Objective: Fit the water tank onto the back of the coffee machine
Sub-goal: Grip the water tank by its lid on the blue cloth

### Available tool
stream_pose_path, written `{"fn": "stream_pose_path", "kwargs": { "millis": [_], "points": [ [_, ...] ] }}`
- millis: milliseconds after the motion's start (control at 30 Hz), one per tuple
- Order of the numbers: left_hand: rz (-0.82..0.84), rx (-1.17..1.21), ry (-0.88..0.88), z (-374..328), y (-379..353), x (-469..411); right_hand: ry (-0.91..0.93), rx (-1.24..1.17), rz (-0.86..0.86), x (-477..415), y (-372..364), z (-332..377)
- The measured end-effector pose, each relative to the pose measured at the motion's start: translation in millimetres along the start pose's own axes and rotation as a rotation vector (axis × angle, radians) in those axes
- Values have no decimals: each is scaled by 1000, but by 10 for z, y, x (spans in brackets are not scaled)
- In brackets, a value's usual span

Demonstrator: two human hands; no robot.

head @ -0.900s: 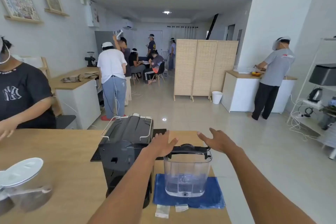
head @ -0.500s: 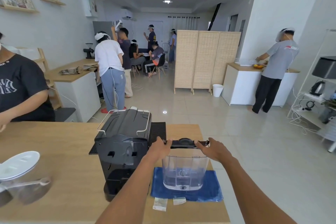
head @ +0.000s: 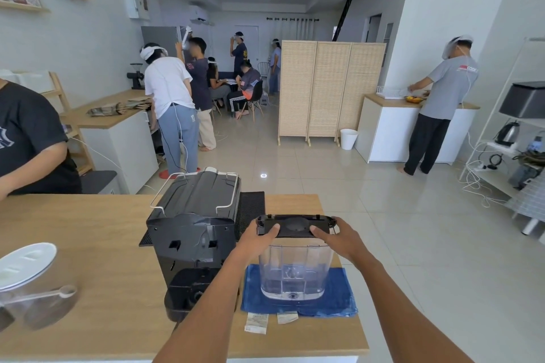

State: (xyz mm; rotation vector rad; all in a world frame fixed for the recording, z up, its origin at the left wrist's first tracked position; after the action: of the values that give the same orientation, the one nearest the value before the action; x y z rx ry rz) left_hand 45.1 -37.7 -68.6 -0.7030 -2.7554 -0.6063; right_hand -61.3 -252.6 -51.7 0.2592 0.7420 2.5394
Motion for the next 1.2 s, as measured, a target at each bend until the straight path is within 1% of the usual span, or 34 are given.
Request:
{"fn": "stream_pose_path", "kwargs": {
  "millis": [133,267,367,567,667,867,967,1033,1200],
  "points": [
    [-51,-3,-60,-11,64,48,98,-54,-108,45,13,-5],
    [-136,-66,-108,-19,129,105,160,-77,-158,86,-8,-23],
    [-169,-18,-144,-51,133,168,188,-91,-187,99,-20,-45],
    [-144,52,-202,-61,90,191,203,-87,-211,103,-18,-75],
    [-153,51,-216,-58,90,180,207,-83,-223,109,-19,-79],
    [-200,-44,-294,-41,134,131,306,51,-265,150,-16,38],
    [-207,-62,-332,-38,156,119,325,102,-285,152,-9,51],
    [-188,-47,-354,-55,148,132,346,131,-296,153,0,70],
    [-124,6,-334,-80,144,154,398,194,-305,150,17,125]
  ]
}}
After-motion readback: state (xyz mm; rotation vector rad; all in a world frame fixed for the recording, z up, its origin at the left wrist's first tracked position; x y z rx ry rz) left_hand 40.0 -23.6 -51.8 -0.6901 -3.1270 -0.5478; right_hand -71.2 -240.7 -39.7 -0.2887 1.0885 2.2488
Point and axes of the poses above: each hand's wrist, its own x-axis away from the middle knuckle, its own y-axis out of the back of the hand, z = x × y, the point moved 8 cm from there along -x, towards the middle knuckle, and after that the axes turned 4 degrees about y, right-handed, at the moved point
